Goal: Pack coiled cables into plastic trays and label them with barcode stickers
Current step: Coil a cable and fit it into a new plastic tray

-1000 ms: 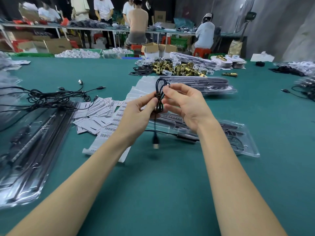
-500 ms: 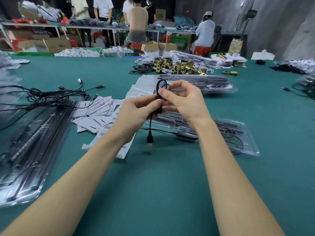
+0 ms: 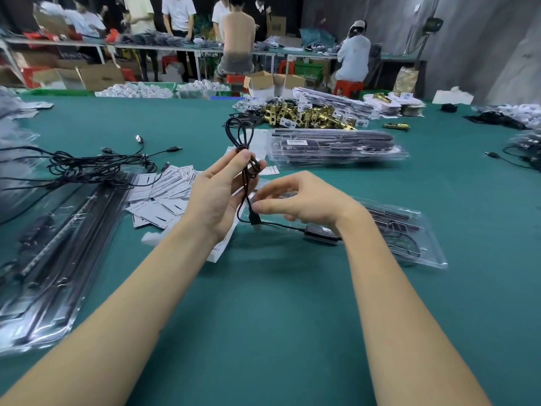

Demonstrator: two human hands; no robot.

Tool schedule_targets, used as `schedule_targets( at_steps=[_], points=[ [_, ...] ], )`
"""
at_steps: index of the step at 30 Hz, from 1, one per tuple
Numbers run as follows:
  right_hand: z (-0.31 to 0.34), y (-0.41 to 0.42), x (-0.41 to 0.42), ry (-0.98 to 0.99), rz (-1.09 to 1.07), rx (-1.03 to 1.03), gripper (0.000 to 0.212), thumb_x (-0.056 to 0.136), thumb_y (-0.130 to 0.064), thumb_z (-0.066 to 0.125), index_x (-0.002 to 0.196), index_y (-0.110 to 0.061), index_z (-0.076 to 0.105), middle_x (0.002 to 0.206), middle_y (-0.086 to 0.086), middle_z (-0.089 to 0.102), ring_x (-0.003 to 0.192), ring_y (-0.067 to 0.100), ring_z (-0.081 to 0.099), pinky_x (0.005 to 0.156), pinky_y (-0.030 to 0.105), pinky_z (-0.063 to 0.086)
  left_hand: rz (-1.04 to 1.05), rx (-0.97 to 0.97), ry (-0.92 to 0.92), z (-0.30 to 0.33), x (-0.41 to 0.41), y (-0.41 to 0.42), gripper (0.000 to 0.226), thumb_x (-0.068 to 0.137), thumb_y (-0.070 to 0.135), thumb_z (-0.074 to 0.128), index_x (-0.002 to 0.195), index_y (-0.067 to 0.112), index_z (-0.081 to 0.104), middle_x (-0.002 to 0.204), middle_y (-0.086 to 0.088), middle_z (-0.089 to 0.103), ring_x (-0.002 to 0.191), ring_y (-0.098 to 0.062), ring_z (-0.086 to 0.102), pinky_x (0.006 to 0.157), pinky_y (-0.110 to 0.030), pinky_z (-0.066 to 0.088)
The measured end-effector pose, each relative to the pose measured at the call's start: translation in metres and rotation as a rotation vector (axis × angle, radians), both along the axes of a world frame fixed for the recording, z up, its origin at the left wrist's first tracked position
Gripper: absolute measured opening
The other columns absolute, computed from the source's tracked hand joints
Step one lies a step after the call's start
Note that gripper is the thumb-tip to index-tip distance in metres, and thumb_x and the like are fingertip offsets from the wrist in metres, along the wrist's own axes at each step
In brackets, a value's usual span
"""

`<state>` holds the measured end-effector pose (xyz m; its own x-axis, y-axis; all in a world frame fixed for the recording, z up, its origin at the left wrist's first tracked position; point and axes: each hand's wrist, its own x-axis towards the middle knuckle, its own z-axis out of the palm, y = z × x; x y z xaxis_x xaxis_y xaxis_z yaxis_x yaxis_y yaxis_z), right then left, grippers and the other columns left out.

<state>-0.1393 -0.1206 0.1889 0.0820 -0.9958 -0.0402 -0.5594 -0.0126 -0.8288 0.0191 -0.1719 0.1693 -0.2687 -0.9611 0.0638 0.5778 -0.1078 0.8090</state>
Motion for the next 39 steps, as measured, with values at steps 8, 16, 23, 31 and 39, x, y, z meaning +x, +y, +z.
schedule_targets(
  at_steps=[8,16,23,31,39],
  points=[
    [-0.01,-0.005,0.002,0.051,0.09,0.019,0.027,0.083,-0.04,0.081,0.107,-0.031,0.075,0.072,-0.018,0.06,0.063,-0.007,0.056,0.065,0.013,0.04,0.007,0.033,0.094,-0.001,0.0,0.0,0.019,0.091,0.009,0.068,0.108,0.002,0.066,0.101,-0.017,0.071,0.091,-0.024,0.073,0.076,-0.026,0.058],
    [-0.008,-0.002,0.006,-0.131,0.125,0.153,0.029,0.091,-0.05,0.067,0.101,-0.025,0.075,0.086,-0.01,0.063,0.056,0.009,0.037,0.044,0.017,0.025,0.022,0.034,0.116,-0.003,-0.001,-0.003,0.014,0.09,0.009,0.069,0.103,0.004,0.067,0.096,-0.016,0.074,0.092,-0.024,0.073,0.082,-0.028,0.059],
    [-0.004,0.005,-0.019,-0.227,0.017,0.101,0.013,0.094,-0.031,0.069,0.093,-0.019,0.074,0.082,-0.003,0.074,0.066,0.007,0.063,0.051,0.014,0.044,0.002,-0.018,-0.081,-0.007,0.009,-0.011,0.012,0.088,0.006,0.071,0.1,0.003,0.071,0.087,-0.007,0.074,0.088,-0.024,0.073,0.08,-0.029,0.059],
    [0.002,-0.003,-0.014,-0.7,-0.359,-0.157,0.018,0.091,-0.025,0.073,0.089,-0.007,0.075,0.065,-0.004,0.069,0.064,0.011,0.069,0.057,0.02,0.056,-0.055,-0.211,-0.407,-0.017,-0.011,0.002,0.026,0.089,0.005,0.071,0.114,-0.002,0.071,0.099,-0.016,0.076,0.082,-0.02,0.072,0.083,-0.029,0.059],
    [-0.006,-0.003,-0.014,-0.991,-0.178,-0.112,0.019,0.082,-0.008,0.077,0.098,-0.012,0.069,0.083,-0.001,0.072,0.069,0.011,0.066,0.058,0.016,0.055,-0.091,-0.195,-0.344,-0.013,-0.004,-0.002,0.027,0.091,0.008,0.068,0.117,-0.003,0.07,0.093,-0.009,0.074,0.077,-0.018,0.069,0.08,-0.028,0.058]
  ],
)
